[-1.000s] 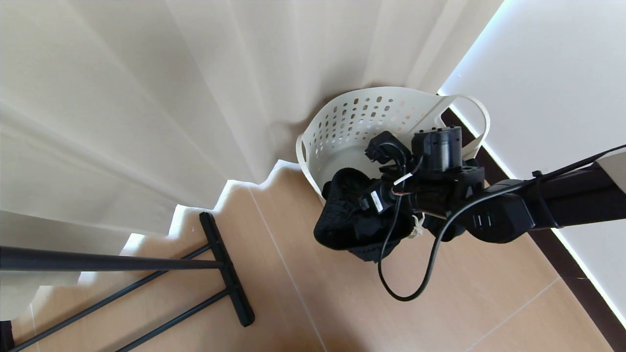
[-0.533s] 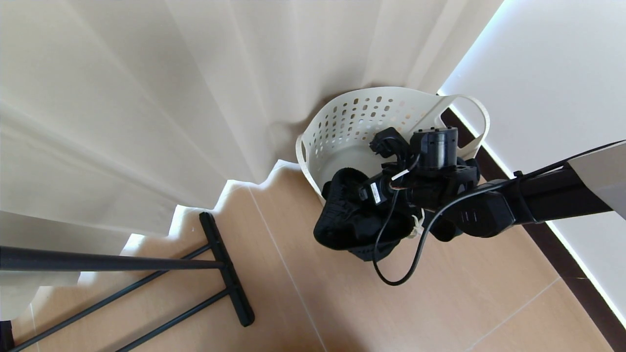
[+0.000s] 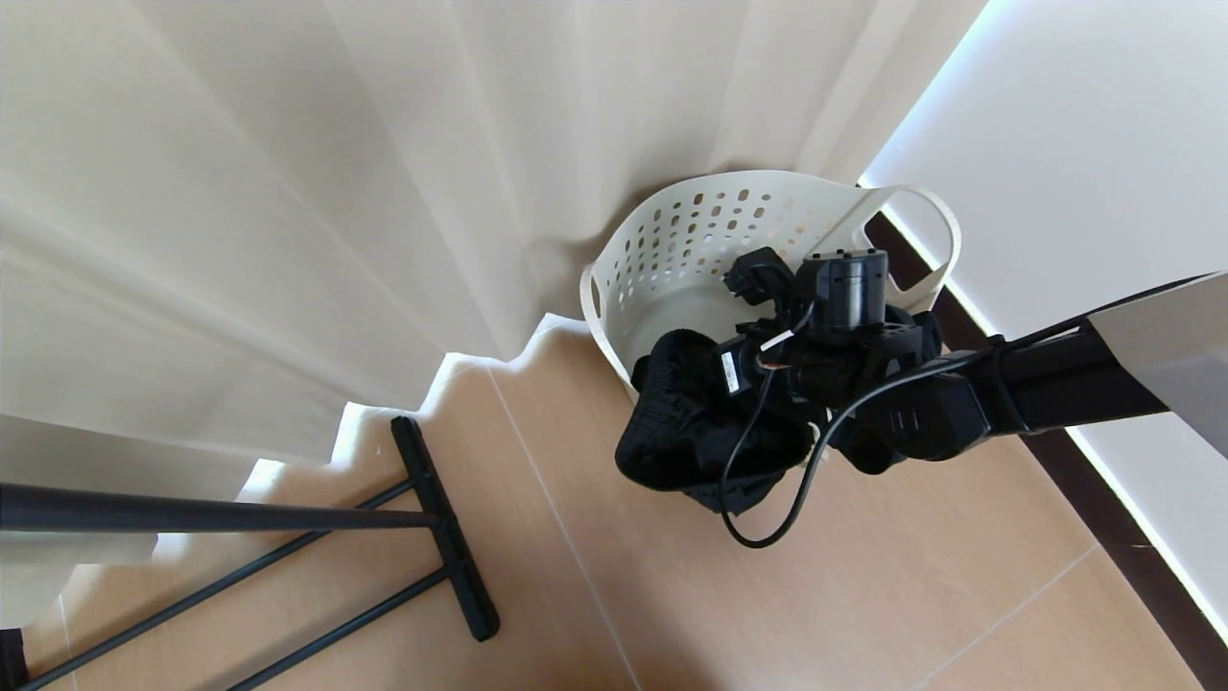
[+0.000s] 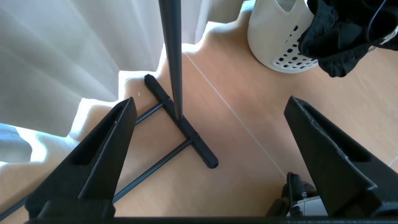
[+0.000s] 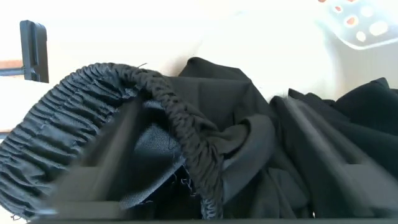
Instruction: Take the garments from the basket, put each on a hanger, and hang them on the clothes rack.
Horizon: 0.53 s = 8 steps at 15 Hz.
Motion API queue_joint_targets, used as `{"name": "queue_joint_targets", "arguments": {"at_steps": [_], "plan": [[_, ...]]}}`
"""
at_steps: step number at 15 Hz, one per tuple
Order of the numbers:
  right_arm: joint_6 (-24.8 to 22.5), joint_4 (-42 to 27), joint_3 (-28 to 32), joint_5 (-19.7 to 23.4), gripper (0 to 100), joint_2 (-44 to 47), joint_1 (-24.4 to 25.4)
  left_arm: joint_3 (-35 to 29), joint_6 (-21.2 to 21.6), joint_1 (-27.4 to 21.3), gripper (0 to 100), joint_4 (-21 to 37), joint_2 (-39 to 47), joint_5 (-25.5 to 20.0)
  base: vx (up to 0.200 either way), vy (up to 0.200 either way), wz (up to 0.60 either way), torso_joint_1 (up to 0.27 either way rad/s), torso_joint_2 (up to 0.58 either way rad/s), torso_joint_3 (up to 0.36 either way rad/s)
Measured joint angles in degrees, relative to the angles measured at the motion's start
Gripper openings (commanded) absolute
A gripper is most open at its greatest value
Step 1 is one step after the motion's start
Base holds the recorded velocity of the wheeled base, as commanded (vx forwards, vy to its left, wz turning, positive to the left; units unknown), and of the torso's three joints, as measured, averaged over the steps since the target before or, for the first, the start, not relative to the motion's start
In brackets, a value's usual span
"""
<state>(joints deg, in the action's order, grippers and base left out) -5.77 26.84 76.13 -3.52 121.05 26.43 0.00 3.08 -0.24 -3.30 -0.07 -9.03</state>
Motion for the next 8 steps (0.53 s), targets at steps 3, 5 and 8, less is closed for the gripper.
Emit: {"name": "queue_joint_targets", "arguments": {"at_steps": [3,5,8], "plan": [[0.16,0.11,-0.44,0.05,0,0.01,0.0,0.0,0.0,0.0,100,0.0,0.0,-0.02,0.0,0.0,0.0,0.0,0.0,0.0],[0.3,0.15,-1.05,0.07,0,-0.07,0.0,0.0,0.0,-0.02,100,0.0,0.0,0.0,0.0,0.0,0.0,0.0,0.0,0.0],[0.79,1.04,-3.3,0.02,0,-2.04,0.22,0.0,0.0,0.0,100,-0.02,0.0,0.0,0.0,0.0,0.0,0.0,0.0,0.0]]}}
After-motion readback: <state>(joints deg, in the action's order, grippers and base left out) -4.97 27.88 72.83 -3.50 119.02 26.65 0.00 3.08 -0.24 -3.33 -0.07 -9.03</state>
